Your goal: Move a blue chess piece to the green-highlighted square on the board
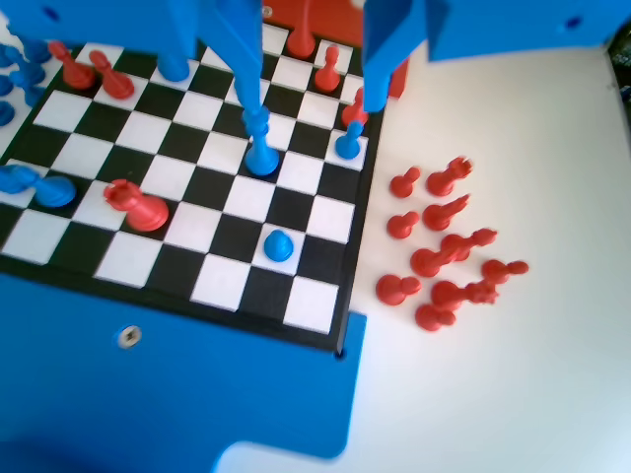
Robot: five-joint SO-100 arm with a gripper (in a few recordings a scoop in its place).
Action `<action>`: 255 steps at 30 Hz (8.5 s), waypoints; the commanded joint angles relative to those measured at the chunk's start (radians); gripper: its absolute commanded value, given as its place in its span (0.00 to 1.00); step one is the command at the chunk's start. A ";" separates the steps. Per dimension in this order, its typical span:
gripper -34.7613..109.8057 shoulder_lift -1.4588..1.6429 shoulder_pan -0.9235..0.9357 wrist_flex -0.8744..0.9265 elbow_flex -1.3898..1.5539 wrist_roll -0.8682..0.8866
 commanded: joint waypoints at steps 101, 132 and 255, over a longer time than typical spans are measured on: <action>0.25 -0.311 -0.058 -0.540 0.126 0.175; 0.25 -0.379 -0.035 -0.545 0.067 0.140; 0.32 -0.364 0.006 0.044 -0.268 -0.657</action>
